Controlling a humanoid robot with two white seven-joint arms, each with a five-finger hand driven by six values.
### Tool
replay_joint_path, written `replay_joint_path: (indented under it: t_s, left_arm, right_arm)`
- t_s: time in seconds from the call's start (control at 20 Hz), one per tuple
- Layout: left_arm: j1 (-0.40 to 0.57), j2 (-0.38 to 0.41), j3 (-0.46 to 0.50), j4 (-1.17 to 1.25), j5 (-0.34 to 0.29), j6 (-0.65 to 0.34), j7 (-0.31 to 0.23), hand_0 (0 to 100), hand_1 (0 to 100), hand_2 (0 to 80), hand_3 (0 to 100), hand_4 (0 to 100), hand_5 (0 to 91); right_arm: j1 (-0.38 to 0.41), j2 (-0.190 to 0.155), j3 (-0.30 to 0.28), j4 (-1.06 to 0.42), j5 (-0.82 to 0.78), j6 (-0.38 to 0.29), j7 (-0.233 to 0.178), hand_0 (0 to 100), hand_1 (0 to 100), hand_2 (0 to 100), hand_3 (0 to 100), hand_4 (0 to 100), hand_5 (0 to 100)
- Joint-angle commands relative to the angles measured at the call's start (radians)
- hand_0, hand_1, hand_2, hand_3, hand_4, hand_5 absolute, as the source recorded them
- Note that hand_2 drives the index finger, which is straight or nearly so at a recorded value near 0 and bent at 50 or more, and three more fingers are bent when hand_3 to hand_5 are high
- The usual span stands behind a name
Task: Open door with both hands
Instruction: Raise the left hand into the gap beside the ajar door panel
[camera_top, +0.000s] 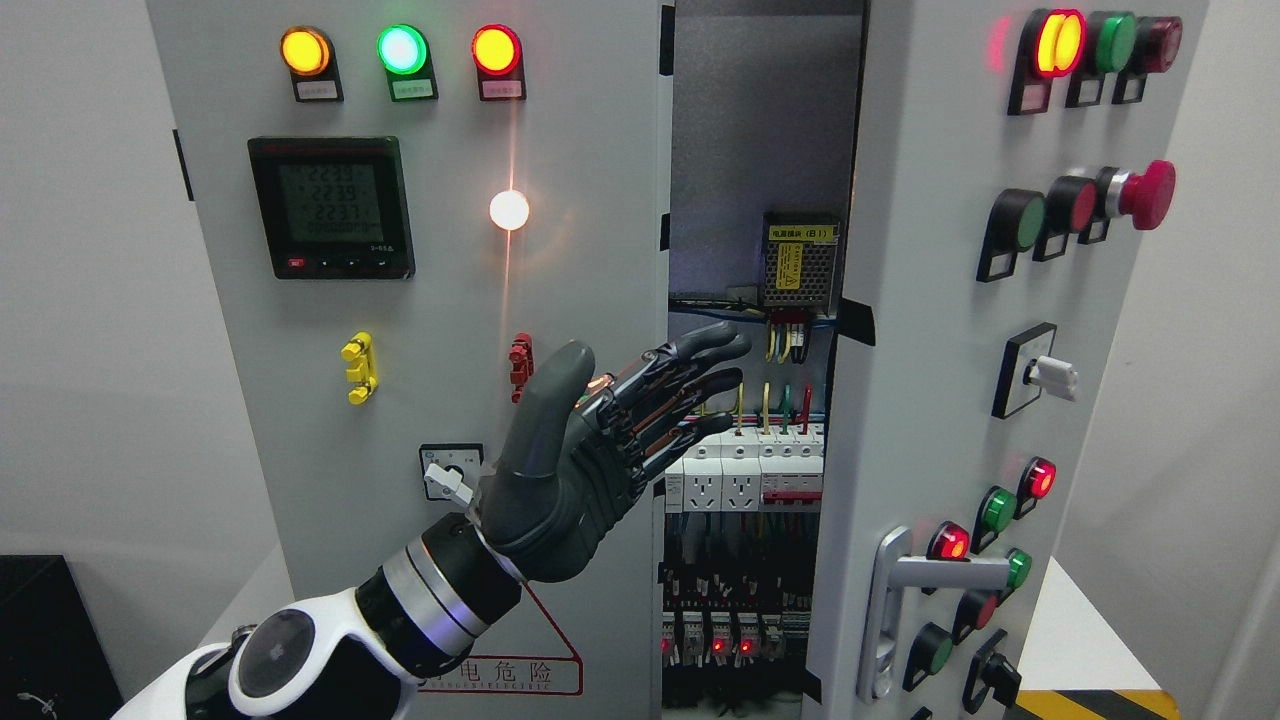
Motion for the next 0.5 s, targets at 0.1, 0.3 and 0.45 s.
replay_joint_path:
  t_s: [0.1,0.3,0.45]
  left_arm:
    - [-0.095,-0.045,-0.077,0.041,0.085,0.045,0.001,0,0,0.0,0,0,0.0]
    - [-0.122,-0.065,-0.076,0.067,0.231,0.080,-0.001,0,0,0.0,0,0,0.0]
    - [-0.147,-0.063,-0.079,0.067,0.306,0.082,0.001,0,0,0.0,0,0,0.0]
  right_arm:
    - [0.000,0.000,0.000,-0.001,0.000,0.000,0.000,0,0,0,0,0,0]
    - [0.000,0.000,0.000,-0.001,0.000,0.000,0.000,0,0,0,0,0,0]
    - [0.000,0.000,0.000,-0.001,0.000,0.000,0.000,0,0,0,0,0,0]
